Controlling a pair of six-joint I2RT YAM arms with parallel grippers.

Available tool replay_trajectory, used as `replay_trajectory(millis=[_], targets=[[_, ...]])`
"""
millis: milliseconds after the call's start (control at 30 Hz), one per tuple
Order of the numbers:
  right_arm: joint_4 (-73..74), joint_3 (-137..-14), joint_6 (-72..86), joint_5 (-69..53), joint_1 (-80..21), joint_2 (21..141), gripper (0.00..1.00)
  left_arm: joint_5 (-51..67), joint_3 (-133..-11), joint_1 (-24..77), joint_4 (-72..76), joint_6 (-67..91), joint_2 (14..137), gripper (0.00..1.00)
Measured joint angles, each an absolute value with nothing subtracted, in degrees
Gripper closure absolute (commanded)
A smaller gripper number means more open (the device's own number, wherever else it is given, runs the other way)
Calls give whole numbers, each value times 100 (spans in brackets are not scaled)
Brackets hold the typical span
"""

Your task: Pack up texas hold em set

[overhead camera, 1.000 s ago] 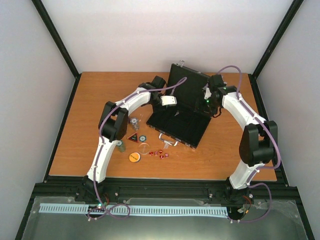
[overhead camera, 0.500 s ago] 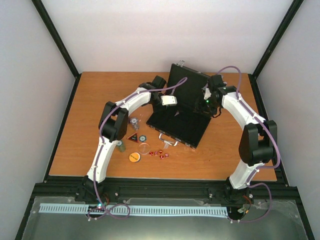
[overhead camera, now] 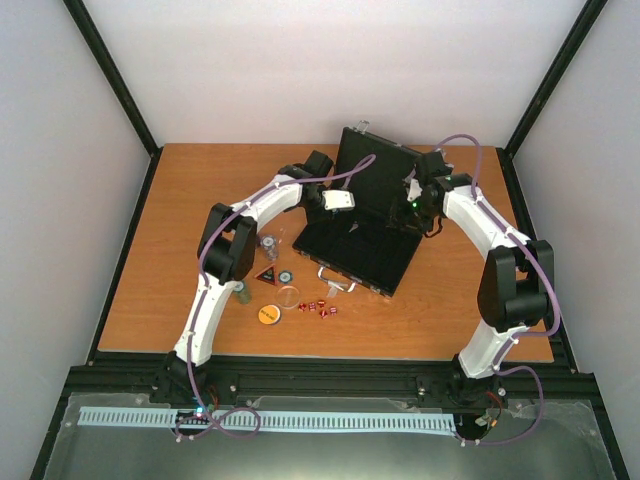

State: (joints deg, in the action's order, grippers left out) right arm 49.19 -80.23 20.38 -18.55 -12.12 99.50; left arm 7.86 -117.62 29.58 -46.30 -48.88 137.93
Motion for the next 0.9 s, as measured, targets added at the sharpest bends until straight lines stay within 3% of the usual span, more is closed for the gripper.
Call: replay_trajectory(millis=[200,300,900], targets=[[4904,-7964,2038,-1885,-1212,9950,54,727,-11764,2965,-4628,-4890,13775,61],[4906,-7955,2038,-1892,-1212,9950,54,687,-11771,2967,-4617,-4890,13762,52],[4901,-7909,2034,-1903,-1212,9950,54,99,-11880,2976,-4263,-4851,13760,52]])
